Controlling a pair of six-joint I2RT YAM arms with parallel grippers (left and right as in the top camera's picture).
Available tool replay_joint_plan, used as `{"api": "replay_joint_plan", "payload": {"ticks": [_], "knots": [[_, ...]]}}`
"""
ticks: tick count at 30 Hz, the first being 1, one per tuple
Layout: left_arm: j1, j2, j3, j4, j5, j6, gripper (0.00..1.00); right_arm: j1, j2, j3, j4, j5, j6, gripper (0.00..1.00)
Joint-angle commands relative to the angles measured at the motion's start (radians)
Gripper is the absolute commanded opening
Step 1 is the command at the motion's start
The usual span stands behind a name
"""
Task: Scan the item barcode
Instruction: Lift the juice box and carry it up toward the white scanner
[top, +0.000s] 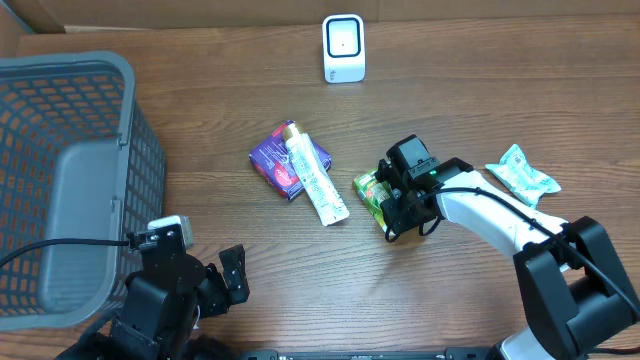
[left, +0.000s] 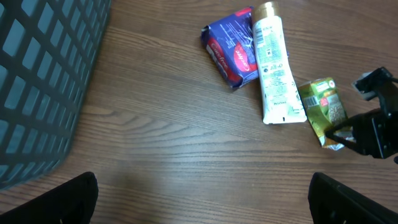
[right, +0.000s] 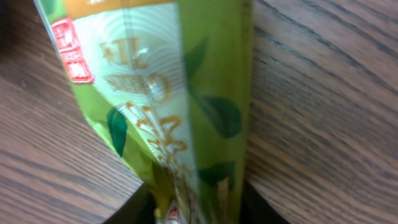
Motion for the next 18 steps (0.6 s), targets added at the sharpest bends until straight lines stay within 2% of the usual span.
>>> {"api": "replay_joint_plan", "payload": {"ticks": [1, 9, 18], "knots": [[-0.003, 0.001, -0.003, 0.003, -0.006, -0.018, 1.0, -0.016, 0.005, 0.002, 0.005, -0.057, 0.018, 0.25], [-0.003, 0.001, -0.003, 0.003, -0.006, -0.018, 1.0, -0.079, -0.007, 0.067, -0.054, -0.27, -0.019, 0.24], [-0.003, 0.001, -0.003, 0.003, -0.007, -0.018, 1.0, -0.2, -0.059, 0.248, -0.303, -0.623, -0.165, 0.18]]}}
